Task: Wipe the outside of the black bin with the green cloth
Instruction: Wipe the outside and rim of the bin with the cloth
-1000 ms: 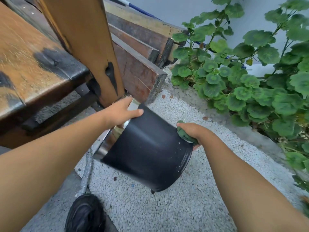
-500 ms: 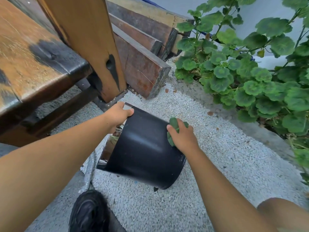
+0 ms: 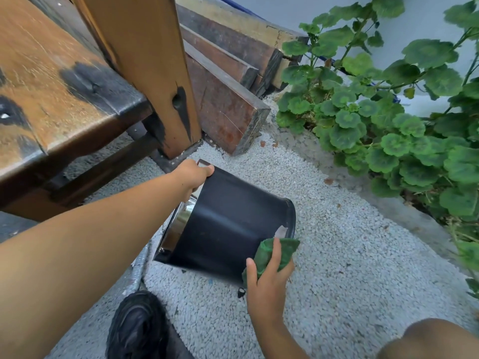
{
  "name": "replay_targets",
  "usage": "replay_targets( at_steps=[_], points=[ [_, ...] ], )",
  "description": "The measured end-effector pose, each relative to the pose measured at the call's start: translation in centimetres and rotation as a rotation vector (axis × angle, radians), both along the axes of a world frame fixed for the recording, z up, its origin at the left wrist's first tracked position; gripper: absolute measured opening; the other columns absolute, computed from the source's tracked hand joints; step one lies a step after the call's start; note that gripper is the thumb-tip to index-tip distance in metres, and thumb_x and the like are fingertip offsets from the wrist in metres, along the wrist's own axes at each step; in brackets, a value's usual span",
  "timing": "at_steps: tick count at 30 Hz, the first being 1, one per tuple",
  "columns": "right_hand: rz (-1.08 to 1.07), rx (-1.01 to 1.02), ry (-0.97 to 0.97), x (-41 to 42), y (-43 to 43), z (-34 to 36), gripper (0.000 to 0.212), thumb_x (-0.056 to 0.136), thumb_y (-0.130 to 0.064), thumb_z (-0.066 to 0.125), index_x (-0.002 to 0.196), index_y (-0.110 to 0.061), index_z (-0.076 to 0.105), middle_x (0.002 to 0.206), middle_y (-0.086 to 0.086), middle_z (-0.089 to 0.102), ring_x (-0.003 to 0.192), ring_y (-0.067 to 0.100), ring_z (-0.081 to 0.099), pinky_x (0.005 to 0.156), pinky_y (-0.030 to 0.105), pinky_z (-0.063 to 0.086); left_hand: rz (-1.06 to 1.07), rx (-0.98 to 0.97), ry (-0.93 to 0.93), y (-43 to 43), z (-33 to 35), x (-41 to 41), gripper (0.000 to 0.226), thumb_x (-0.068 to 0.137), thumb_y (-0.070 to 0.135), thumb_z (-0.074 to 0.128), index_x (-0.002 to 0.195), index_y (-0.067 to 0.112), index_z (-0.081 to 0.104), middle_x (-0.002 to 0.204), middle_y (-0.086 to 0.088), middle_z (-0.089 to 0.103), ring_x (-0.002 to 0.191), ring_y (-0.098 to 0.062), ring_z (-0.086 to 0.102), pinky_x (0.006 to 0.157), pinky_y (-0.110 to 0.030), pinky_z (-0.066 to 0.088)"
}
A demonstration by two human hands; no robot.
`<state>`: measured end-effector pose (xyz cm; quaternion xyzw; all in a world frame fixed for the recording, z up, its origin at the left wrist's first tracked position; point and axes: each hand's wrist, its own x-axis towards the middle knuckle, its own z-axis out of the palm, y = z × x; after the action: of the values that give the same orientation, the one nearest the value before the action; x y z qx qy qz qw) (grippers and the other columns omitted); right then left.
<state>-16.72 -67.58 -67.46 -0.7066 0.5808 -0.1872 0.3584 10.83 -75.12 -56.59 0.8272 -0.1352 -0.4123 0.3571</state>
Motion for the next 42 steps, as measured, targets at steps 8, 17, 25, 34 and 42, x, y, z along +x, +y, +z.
replay_targets(
  at_steps=[8, 17, 25, 34, 42],
  points=[
    [-0.091, 0.031, -0.099, -1.2, -1.4, -0.3, 0.068, 0.095, -0.057, 0.042, 0.152, -0.058, 0.006, 0.144, 0.009, 0.028, 0.109, 0.026, 0.057, 0.092, 0.043, 0.054, -0.361, -0.201, 0.18, 4.5, 1.7, -3.3, 0.023, 0.094, 0.018, 0.064, 0.094, 0.038, 0.054, 0.08, 0.037, 0.067, 0.077, 0.024, 0.061, 0.062, 0.001, 0.046],
    [0.064, 0.113, -0.113, -3.7, -2.3, -1.4, 0.072, 0.096, -0.038, 0.062, 0.149, -0.057, 0.017, 0.124, -0.003, 0.041, 0.099, 0.01, 0.055, 0.079, 0.027, 0.045, -0.524, -0.176, -0.141, 0.5, 6.4, -4.7, 0.022, 0.095, 0.018, 0.06, 0.115, 0.011, 0.058, 0.104, -0.008, 0.066, 0.084, -0.026, 0.059, 0.081, -0.039, 0.047],
    [0.032, 0.313, -0.386, -3.4, -7.7, 1.5, 0.061, 0.095, -0.034, 0.067, 0.141, -0.058, 0.035, 0.126, -0.022, 0.055, 0.105, -0.003, 0.058, 0.078, 0.02, 0.05, -0.841, -0.075, -0.612, 1.9, 6.1, -6.2, 0.022, 0.093, 0.02, 0.056, 0.081, 0.022, 0.038, 0.085, -0.006, 0.06, 0.083, -0.034, 0.059, 0.074, -0.042, 0.051],
    [0.044, 0.146, -0.627, 1.0, -16.3, 12.3, 0.038, 0.082, -0.065, 0.058, 0.119, -0.054, 0.057, 0.12, -0.012, 0.065, 0.102, 0.006, 0.068, 0.08, 0.034, 0.058, -1.316, 0.112, -0.535, 4.7, 1.3, -10.8, 0.023, 0.097, 0.035, 0.047, 0.102, 0.015, 0.054, 0.104, -0.018, 0.066, 0.096, -0.038, 0.061, 0.071, -0.033, 0.036],
    [0.527, -0.033, 0.422, 6.0, -19.9, 13.8, 0.063, 0.086, -0.068, 0.054, 0.137, -0.035, 0.036, 0.126, 0.011, 0.037, 0.094, 0.035, 0.058, 0.081, 0.041, 0.05, -0.582, 0.095, -0.777, 4.7, 3.0, -3.7, 0.026, 0.097, 0.035, 0.053, 0.102, 0.01, 0.056, 0.104, -0.011, 0.06, 0.095, -0.032, 0.062, 0.076, -0.037, 0.048]
  ],
)
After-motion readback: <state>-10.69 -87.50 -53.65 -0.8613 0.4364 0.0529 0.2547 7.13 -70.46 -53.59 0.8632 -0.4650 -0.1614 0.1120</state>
